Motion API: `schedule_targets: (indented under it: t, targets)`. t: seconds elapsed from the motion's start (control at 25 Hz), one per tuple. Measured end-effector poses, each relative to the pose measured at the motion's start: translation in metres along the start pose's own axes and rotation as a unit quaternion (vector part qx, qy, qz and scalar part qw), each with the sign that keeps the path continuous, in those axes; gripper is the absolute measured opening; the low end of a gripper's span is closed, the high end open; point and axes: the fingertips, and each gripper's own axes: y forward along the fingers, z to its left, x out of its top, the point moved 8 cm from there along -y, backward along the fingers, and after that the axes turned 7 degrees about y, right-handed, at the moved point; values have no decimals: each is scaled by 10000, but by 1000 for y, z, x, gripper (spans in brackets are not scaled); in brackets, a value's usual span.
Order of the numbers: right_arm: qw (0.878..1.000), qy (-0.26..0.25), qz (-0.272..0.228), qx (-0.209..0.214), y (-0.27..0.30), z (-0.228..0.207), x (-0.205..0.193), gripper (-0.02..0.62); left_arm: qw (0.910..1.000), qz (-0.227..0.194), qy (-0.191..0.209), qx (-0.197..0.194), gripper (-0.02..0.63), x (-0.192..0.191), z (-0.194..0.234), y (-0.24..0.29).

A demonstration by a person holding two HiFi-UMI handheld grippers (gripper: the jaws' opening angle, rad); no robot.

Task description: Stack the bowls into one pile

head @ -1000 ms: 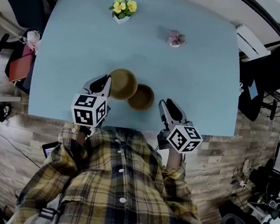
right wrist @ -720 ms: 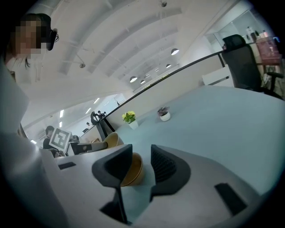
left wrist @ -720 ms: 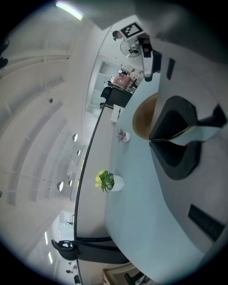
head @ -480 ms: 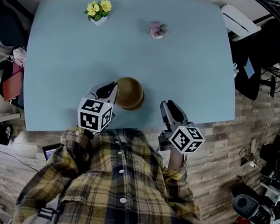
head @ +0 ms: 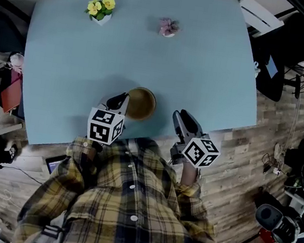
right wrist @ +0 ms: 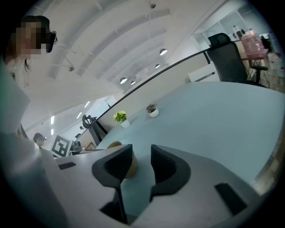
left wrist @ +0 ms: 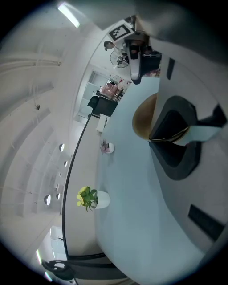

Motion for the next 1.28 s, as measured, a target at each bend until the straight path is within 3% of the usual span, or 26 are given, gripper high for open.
schedule_targets:
  t: [0.36, 0.76, 1.28]
  targets:
    - [9997, 151, 2, -198, -5, -7, -5, 133, 9996, 78, 273, -95, 48, -5, -2, 11]
    - [9999, 34, 70, -106, -1, -3, -5, 133, 9993, -104, 352, -84, 120, -3, -3, 10]
    - [9917, -1095, 228, 636, 21, 34, 25, 133, 9948, -857, 213, 498, 127, 20, 5, -28]
